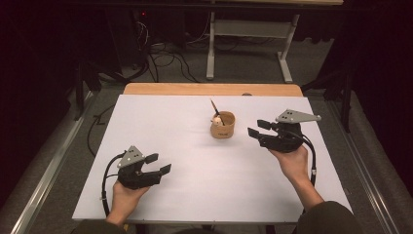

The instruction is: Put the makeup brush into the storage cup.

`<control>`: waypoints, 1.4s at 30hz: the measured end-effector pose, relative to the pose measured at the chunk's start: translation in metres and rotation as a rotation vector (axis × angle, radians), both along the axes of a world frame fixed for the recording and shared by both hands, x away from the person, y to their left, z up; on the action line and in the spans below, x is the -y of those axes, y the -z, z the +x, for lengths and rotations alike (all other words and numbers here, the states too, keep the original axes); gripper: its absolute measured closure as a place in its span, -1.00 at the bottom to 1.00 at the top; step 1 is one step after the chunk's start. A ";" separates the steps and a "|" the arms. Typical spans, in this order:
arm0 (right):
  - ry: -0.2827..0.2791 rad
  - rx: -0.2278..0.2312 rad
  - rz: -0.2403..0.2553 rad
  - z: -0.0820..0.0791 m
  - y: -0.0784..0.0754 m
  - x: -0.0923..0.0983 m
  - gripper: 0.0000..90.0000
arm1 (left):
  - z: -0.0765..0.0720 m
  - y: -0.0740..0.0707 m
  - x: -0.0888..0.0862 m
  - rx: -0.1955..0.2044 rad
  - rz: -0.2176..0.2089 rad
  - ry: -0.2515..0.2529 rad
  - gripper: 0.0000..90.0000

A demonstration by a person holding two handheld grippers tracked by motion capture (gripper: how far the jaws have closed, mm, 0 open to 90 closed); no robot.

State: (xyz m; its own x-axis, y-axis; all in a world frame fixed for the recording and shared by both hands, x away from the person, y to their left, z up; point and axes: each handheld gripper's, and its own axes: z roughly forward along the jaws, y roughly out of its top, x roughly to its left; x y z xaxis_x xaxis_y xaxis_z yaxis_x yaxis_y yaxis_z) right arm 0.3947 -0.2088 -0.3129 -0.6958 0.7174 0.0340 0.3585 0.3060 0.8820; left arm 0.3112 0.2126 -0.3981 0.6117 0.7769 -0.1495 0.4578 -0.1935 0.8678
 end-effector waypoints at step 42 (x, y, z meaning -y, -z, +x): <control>0.007 0.005 0.066 -0.031 0.015 0.022 0.15 | 0.000 0.000 0.000 0.002 -0.004 0.002 -0.22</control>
State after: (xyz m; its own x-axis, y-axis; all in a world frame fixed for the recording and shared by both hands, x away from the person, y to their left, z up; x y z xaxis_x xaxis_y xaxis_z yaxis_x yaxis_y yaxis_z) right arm 0.3636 -0.2312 -0.3276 -0.6911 0.7186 0.0775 0.3558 0.2449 0.9019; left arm 0.3112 0.2123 -0.3983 0.6135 0.7751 -0.1515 0.4558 -0.1908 0.8694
